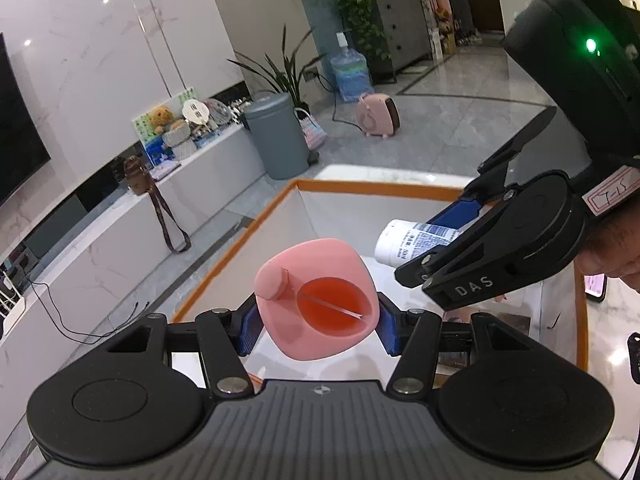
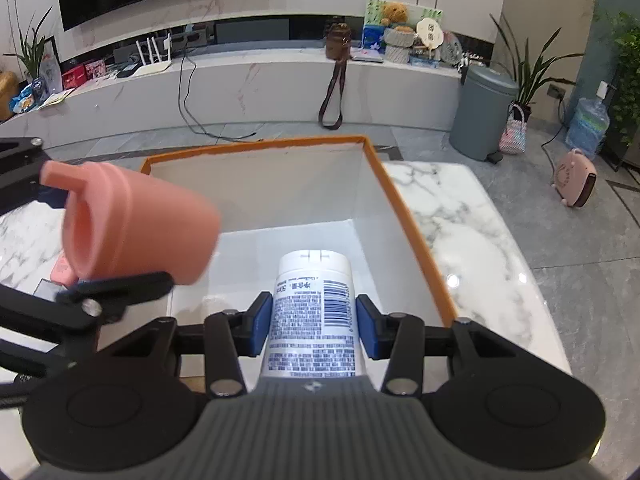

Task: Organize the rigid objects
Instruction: 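Lower the pink cup and lotion tube into the orange box and open both tools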

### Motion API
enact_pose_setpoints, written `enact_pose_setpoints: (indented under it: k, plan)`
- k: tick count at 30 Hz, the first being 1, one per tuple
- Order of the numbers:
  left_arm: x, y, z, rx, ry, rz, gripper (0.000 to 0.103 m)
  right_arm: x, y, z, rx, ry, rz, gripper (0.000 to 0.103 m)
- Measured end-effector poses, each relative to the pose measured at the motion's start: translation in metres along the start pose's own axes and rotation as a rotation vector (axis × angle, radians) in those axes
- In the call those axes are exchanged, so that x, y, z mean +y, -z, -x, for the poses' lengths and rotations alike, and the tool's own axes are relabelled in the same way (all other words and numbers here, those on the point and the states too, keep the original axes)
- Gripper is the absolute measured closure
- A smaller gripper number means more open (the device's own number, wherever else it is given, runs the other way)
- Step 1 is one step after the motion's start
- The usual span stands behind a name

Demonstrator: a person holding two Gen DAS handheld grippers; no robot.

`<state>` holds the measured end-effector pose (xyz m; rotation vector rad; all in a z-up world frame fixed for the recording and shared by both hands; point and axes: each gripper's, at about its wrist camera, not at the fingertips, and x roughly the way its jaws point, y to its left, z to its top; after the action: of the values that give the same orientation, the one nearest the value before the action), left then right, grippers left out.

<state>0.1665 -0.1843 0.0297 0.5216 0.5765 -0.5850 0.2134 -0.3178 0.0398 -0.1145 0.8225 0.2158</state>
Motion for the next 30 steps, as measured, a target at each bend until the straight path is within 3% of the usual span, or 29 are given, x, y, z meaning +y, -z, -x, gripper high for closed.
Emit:
enact_pose_setpoints:
  k: [30]
  plan:
    - [-0.002, 0.018, -0.064, 0.186, 0.062, -0.075, 0.038, 0.009, -0.011, -0.059, 0.157, -0.004, -0.033, 0.056]
